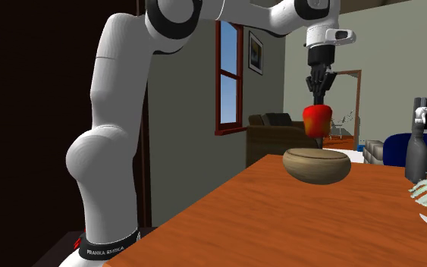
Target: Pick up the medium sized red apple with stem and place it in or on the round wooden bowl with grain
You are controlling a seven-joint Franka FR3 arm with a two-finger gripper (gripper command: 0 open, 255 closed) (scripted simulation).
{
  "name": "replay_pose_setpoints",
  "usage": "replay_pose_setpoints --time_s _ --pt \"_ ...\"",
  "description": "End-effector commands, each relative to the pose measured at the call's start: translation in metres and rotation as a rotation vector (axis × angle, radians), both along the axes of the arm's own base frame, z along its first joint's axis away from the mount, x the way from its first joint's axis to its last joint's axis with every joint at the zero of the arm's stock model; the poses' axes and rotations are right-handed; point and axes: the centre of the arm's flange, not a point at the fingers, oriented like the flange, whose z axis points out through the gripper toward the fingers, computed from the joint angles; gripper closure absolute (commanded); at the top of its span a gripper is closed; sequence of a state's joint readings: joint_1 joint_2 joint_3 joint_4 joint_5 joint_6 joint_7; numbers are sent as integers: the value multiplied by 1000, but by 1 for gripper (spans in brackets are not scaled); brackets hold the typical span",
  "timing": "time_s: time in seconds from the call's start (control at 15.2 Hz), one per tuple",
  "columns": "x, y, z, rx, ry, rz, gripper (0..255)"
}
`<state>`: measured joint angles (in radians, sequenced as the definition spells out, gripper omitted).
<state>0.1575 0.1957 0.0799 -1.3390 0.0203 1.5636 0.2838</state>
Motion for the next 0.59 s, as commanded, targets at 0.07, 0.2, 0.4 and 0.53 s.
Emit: replay_pose_setpoints --time_s 0.07,0.2,0.4,0.53 --pt "-1 0 -16 0 -1 0 255" --pt "-1 0 -27 0 -1 0 255" --pt "-1 0 -43 0 -1 0 255" --pt "-1 0 -43 0 -1 0 255"
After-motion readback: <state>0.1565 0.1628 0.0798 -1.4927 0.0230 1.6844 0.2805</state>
